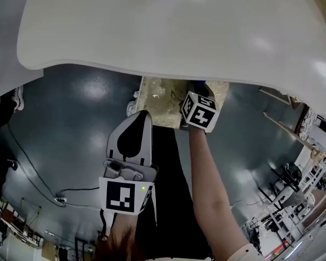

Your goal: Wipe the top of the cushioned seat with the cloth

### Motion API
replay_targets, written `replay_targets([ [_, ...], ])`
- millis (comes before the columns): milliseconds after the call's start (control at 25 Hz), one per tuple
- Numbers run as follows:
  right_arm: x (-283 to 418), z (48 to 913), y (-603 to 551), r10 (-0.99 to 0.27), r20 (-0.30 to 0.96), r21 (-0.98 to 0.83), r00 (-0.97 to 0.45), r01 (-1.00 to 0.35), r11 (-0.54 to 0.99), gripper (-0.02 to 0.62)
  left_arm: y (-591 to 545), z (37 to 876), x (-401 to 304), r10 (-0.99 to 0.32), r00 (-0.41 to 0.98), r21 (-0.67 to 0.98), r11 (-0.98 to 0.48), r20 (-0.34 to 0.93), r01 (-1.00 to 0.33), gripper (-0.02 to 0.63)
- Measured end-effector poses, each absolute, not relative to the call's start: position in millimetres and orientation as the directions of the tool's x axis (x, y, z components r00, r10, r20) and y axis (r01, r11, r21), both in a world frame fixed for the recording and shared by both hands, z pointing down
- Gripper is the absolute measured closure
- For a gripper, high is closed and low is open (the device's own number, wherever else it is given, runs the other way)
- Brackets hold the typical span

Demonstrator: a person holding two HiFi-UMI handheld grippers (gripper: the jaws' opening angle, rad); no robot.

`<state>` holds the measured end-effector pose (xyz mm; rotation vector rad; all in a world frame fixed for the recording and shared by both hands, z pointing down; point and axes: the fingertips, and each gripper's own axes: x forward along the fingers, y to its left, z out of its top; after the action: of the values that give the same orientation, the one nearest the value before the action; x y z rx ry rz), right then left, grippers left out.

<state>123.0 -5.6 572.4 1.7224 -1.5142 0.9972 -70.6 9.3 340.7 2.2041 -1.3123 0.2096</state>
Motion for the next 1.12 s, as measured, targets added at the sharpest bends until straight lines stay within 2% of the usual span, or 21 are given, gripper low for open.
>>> replay_targets([
  [1120, 60.1, 572.1, -24.4, -0.522, 0.852, -0.081, -0.037, -0.995, -0.061, 0.534, 11.9, 336.5, -107.2, -0.810, 0.436, 0.388, -0.284, 0.392, -0.877, 0.607],
])
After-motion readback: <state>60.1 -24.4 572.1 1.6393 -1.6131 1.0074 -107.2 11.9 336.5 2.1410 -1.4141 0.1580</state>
